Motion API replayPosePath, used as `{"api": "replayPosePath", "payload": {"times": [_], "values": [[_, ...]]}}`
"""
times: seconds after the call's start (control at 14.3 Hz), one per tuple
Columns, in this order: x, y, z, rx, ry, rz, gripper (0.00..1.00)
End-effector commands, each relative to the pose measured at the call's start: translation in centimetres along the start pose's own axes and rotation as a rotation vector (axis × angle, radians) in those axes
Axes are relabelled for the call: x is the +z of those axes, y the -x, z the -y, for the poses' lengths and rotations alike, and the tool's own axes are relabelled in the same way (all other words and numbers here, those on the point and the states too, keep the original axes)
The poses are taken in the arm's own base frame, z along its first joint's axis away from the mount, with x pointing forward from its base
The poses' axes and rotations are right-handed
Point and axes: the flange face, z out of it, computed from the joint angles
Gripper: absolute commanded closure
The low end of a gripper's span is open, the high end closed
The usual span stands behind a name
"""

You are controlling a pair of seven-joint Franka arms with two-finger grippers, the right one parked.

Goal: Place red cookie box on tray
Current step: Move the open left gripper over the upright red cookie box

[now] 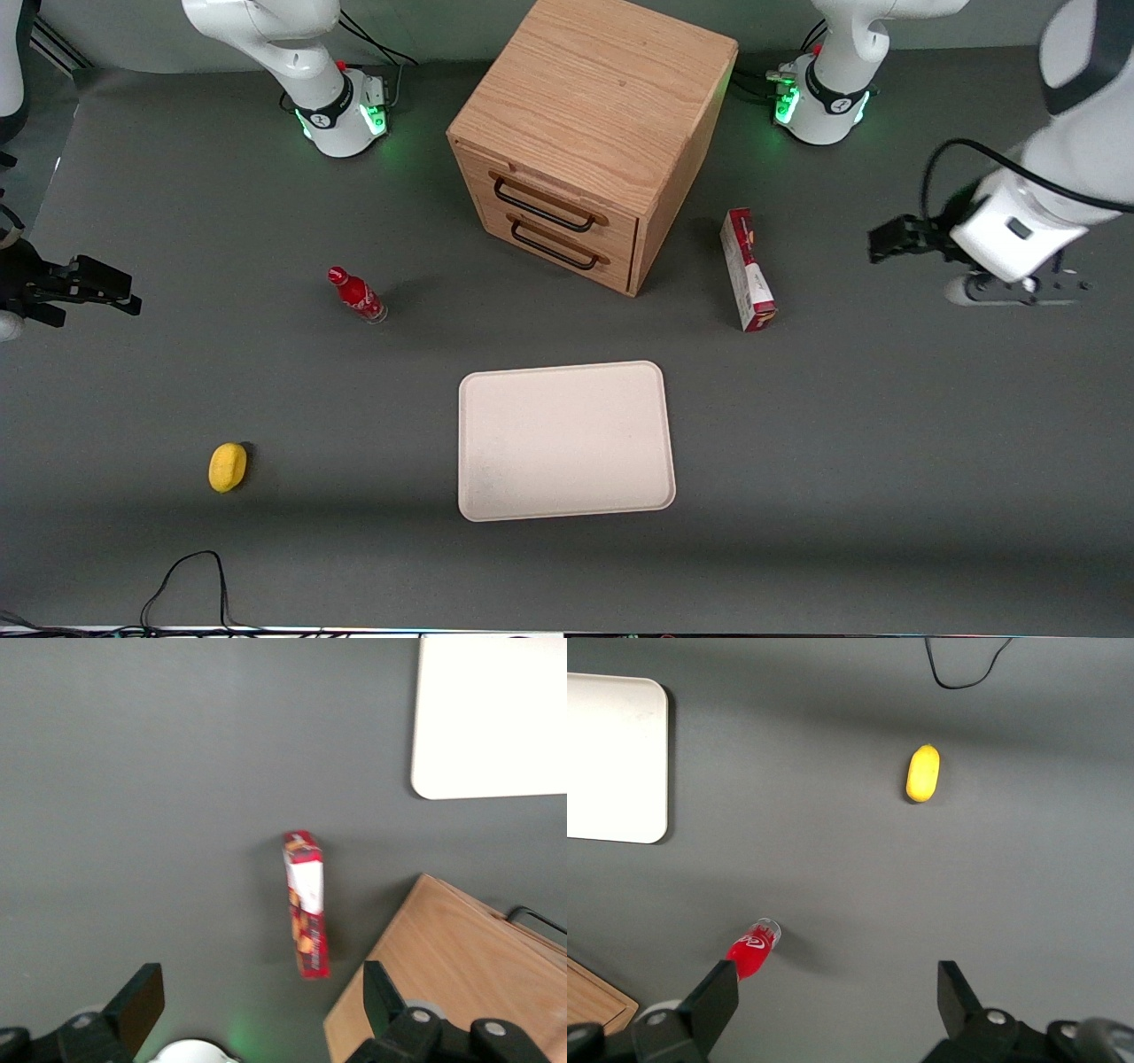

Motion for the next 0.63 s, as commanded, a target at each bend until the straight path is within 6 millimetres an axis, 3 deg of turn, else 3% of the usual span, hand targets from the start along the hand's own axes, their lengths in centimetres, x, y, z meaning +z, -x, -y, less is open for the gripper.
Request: {"api": "replayPosePath", "payload": {"times": [0.0, 0.14, 0.35, 0.56], "values": [[-0.7, 6.8, -5.0, 0.026, -0.022, -0.009, 0.0], [0.0, 9.5, -4.9, 0.032, -0.016, -0.06, 0.0], [3.7, 11.3, -4.5, 0.044, -0.018, -0.099, 0.0], [8.2, 10.7, -4.0, 0.058, -0.02, -0.117, 0.0]]}}
